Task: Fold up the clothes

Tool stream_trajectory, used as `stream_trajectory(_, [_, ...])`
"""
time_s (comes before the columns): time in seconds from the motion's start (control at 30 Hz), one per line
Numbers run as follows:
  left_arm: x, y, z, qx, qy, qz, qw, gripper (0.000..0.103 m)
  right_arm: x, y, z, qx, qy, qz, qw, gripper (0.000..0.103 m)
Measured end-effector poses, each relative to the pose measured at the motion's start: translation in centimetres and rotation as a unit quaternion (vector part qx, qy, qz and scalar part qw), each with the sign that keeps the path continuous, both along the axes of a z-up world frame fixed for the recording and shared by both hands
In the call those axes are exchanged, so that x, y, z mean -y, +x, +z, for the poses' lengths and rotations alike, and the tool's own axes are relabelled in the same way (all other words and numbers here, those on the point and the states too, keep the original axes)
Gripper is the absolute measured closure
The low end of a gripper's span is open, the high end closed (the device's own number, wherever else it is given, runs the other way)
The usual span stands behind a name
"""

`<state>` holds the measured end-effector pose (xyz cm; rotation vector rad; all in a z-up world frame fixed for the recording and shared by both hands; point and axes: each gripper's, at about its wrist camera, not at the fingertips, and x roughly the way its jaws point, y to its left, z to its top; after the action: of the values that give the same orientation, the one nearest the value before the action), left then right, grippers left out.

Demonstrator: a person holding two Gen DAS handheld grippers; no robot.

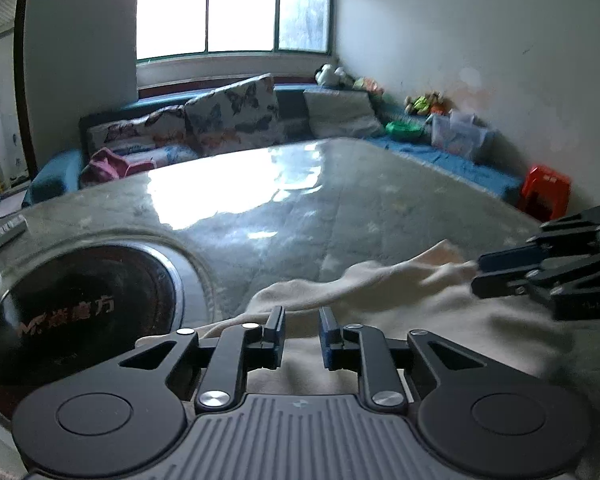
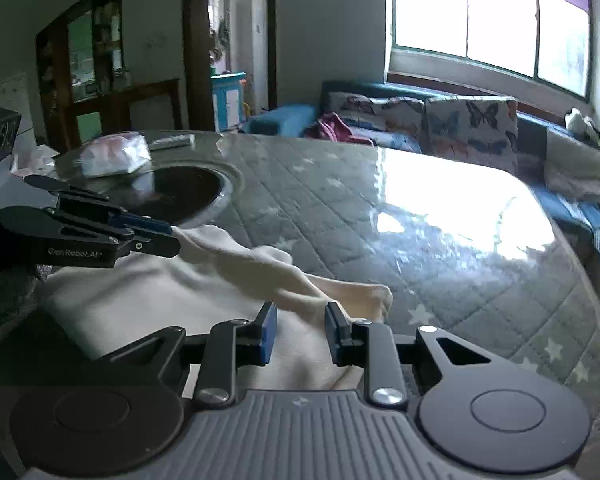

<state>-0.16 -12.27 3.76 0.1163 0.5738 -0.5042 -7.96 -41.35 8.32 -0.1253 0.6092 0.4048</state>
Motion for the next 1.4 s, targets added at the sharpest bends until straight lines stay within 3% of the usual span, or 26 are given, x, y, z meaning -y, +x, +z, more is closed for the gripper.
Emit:
stream_trajectory(0.27, [1.0, -5.4, 0.0, 0.000, -0.019, -0.050, 0.9986, 0.083, -2.4, -3.9, 0.7, 0.014, -0.006, 0.050, 0.999, 0.078])
stream_trajectory(0.6, [2.0, -7.6, -2.4, 0.005, -0.005, -0.060, 0.9982, 0.083, -3.2, -5.7, -1.6, -0.002, -0.018, 0.052, 0.998, 0.078])
stream_trajectory(0.83, [0.0, -7.3, -1.4, -0.001, -0.027, -0.021, 0.9994, 0.082, -2.8, -5.9, -0.2, 0.010, -0.009, 0.053, 0.999, 0.078])
stream_trajectory(0.97, [-2.1, -6.6, -1.9, -0.022, -0.041, 0.013, 0.9988, 0.082, -2.7, -5.2, -1.4, -0.016, -0.008, 0.048, 0.999, 0.078])
stream_trajectory(1.13, [-4.2, -6.4, -1.4, -0.027, -0.058, 0.035, 0.9973, 0.082, -2.6, -5.0, -0.3, -0.009, -0.009, 0.051, 0.999, 0.078])
stream_trajectory(1.4, [-6.7, -5.2, -1.7, -0.038, -0.066, 0.078, 0.9940, 0.080, -5.5, -2.5, 0.8, 0.003, -0.011, 0.098, 0.995, 0.078])
